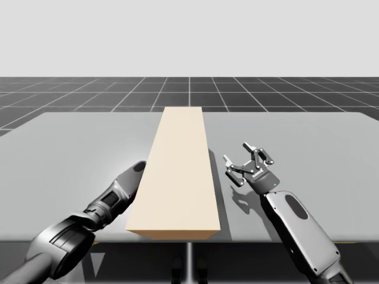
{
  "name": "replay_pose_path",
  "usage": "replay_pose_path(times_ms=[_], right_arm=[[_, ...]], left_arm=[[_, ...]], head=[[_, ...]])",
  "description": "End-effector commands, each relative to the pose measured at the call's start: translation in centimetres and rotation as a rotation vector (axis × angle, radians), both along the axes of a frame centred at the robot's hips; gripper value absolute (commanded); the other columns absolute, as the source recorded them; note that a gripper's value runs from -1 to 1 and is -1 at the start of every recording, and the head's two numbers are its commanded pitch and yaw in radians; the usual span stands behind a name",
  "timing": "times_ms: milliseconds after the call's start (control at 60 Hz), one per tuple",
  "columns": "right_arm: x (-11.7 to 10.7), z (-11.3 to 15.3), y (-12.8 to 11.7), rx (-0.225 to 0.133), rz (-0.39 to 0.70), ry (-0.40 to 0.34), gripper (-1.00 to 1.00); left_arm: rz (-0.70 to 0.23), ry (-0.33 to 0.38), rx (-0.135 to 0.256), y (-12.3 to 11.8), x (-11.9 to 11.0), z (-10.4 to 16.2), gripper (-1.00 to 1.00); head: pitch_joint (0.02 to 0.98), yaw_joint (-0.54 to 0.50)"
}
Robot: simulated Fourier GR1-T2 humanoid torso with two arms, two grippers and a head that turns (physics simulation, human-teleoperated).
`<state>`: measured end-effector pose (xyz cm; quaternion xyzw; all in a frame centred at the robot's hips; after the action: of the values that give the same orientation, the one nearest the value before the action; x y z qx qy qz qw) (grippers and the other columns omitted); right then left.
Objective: Retrieve the object from inside the box.
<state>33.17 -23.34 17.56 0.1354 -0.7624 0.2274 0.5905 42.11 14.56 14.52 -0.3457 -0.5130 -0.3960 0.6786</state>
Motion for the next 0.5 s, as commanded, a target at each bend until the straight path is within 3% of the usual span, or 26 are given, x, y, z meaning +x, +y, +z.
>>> replay_pose_path(times_ms=[17,83,117,150,167,333,500], right_arm=[[0.0,-0.1,0.0,-0.002,-0.004,-0.001,-1.00],[0.1,0.0,0.0,-0.001,-0.006,0.000,-1.00],[0.0,-0.1,0.0,-0.004,-0.005,-0.002,-1.00],[0.0,-0.1,0.0,-0.004,-0.006,0.000,-1.00],[0.0,-0.1,0.0,-0.003,-0.006,0.001,-1.00],[0.0,-0.1,-0.1,-0.003,-0.009,0.002,-1.00],[0.1,0.1,-0.5,0.008,-0.018,0.006,-1.00]], left_arm=[[-0.010,0.013,0.029,-0.2,1.6,-0.5,-1.00],[-0.026,0.017,0.033,-0.5,2.0,-0.3,-1.00],[-0.026,0.016,0.034,-0.6,2.1,-0.4,-0.65],[-0.031,0.028,0.028,-0.6,2.1,-0.5,0.29],[-0.032,0.027,0.030,-0.7,2.1,-0.5,1.00],[-0.021,0.031,0.027,-0.1,1.8,-1.1,1.00],[0.039,0.006,0.016,2.8,0.4,0.2,1.00]], head=[[0.130,0.02],[0.134,0.02],[0.137,0.02],[0.140,0.01],[0.142,0.02],[0.146,0.02],[0.136,0.02]])
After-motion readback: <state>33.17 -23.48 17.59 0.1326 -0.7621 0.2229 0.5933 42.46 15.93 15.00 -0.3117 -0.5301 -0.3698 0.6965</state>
